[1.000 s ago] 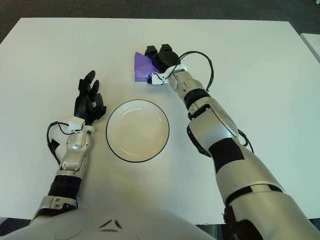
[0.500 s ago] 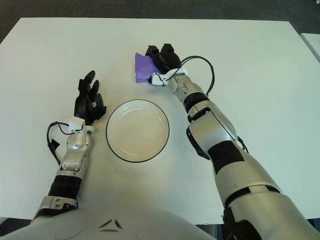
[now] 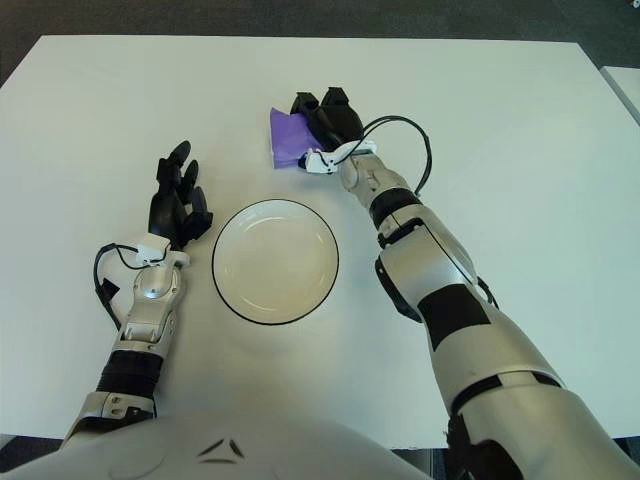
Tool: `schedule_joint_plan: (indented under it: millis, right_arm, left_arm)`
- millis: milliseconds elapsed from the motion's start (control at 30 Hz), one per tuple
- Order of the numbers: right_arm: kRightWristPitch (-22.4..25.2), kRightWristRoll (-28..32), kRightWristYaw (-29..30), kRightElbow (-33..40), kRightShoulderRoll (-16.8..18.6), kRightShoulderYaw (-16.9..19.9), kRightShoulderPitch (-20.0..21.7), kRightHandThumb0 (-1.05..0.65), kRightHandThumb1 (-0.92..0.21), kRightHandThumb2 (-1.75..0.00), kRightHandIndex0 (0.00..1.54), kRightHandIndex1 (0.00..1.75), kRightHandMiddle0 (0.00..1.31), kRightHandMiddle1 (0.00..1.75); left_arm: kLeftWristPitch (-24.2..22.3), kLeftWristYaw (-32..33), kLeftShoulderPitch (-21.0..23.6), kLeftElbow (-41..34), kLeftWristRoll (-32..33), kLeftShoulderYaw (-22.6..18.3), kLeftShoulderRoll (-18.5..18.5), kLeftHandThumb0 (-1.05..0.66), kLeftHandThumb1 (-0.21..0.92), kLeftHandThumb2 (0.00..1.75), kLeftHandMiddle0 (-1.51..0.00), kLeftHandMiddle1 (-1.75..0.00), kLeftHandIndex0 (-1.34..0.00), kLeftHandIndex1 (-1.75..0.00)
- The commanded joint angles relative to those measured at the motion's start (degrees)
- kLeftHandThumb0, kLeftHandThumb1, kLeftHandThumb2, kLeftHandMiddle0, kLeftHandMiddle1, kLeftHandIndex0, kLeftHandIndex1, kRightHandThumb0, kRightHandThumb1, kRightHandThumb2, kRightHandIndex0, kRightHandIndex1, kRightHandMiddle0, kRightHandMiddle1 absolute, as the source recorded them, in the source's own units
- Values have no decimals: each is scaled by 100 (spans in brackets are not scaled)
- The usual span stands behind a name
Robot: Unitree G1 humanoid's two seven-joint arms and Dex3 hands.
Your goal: Put the tissue paper into the plate.
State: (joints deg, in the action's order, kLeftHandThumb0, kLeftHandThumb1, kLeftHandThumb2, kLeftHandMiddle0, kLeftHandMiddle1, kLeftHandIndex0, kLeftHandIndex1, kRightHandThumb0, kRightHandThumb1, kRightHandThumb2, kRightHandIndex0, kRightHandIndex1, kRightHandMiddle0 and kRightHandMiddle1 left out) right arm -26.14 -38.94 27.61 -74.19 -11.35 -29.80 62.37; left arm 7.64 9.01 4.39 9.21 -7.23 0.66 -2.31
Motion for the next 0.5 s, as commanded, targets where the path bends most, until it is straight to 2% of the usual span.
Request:
schedule_joint_plan:
  millis: [0,333,467]
  right_arm:
    - [-34,52,-34,-13,-91,71,-174,2,-12,-152,132,175,113,175]
    - [-199,309,-168,227,-262,456,220,2,-13,-153,135,175,116,175]
    - [-427,517,-112,490,-359,731,309,2,-15,-151,135,175,115,175]
  left_arm:
    - [-210,-12,-316,391,-14,38,-12,-80,92,80,-33,0,0,-60]
    - [-238,-7,-326,376,-11,27,-10,-80,92,79,-34,0,0,-59]
    - [-212,-13,-347,379,-1,21,-7,-80,92,77,-34,0,0,-60]
